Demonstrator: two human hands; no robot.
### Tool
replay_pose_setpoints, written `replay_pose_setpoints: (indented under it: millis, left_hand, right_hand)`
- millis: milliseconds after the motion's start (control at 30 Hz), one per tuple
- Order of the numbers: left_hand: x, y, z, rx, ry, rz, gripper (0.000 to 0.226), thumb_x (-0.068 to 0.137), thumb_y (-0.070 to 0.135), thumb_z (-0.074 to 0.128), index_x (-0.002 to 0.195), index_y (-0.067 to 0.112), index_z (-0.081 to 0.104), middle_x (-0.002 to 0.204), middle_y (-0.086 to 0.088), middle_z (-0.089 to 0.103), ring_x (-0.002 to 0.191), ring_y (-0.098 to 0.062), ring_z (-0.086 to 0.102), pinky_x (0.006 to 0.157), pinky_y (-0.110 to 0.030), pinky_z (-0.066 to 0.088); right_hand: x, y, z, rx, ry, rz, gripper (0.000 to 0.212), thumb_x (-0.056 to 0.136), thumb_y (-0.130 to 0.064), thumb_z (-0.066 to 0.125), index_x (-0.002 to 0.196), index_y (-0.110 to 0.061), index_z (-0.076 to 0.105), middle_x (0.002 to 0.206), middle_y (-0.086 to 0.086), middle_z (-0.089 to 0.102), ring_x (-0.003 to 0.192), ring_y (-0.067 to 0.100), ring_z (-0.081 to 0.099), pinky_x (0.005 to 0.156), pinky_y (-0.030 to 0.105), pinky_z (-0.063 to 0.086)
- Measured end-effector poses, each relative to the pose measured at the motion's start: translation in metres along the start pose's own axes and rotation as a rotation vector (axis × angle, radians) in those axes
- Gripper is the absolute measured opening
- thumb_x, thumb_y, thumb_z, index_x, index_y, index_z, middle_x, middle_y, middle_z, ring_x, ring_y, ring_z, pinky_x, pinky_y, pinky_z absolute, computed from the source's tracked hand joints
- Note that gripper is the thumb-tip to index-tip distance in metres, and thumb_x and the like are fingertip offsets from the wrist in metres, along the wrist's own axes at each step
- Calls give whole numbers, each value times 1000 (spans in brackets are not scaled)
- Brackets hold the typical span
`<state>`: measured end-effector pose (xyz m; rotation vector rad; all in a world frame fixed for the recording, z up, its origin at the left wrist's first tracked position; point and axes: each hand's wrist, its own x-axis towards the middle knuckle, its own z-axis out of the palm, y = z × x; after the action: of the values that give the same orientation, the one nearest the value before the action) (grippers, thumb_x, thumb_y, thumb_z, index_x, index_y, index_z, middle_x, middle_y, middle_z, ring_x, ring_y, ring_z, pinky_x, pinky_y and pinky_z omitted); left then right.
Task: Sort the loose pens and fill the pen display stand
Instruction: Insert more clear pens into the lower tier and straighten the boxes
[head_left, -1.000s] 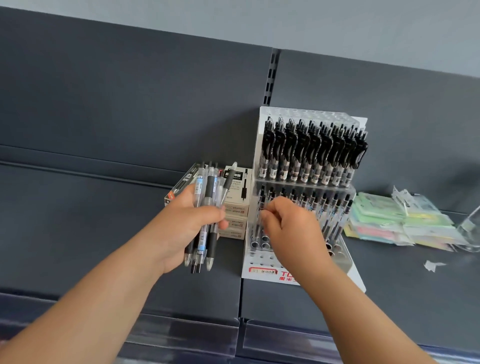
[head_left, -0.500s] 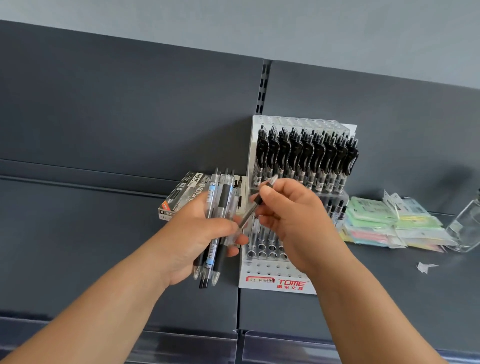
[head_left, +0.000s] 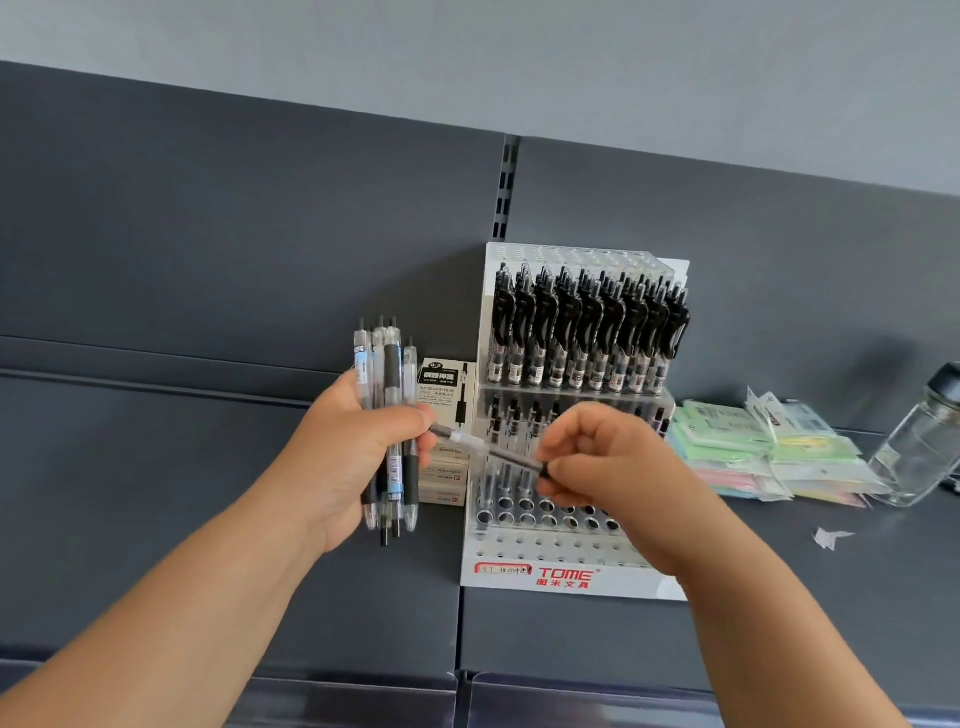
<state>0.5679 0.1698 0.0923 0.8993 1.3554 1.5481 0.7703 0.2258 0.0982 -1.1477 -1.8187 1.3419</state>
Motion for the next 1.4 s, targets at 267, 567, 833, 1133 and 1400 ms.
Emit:
replay_pose_setpoints:
  millis: [267,567,833,1133,1400]
  left_hand:
    - [-6,1,20,-29,-45,-27,28,81,-4,63,106,7,60,77,-8,67,62,-13,63,53,-28,51]
    - [-7,-1,14,-39,-120,-50,23,85,-6,58,104,7,58,77,-7,61,63,-14,59,59,-29,53]
    - [-6,-4,14,-24,-139,-62,25,84,-7,58,106,6,57,71,-5,61,60,-13,60,56,-27,53]
    - [-10,-3,12,-76,-147,-96,28,83,-7,61,107,7,60,81,-9,69,65,-17,66,63,-34,57]
    - [-12,-3,10,-50,-180,-94,27,80,-7,65,102,9,60,91,-14,73,71,-20,67,67,-36,56]
  right_hand:
    - [-1,-3,41,-659,92,-453,15,92,-27,59,105,-27,52,83,-16,53,64,-4,44,59,15,35]
    - [5,-6,20,75,251,-312,13,90,-12,62,84,-22,67,61,-13,58,53,5,46,51,16,43]
    - [7,2,25,100,377,-348,17,87,-9,65,81,-25,65,75,-2,67,71,7,61,69,18,53]
    - [11,23,38,-90,331,-228,17,90,-13,62,80,-26,63,69,-1,64,50,4,45,48,22,41]
    - [10,26,37,-358,322,-142,11,91,-24,60,80,-25,60,64,-2,62,52,10,52,53,30,48]
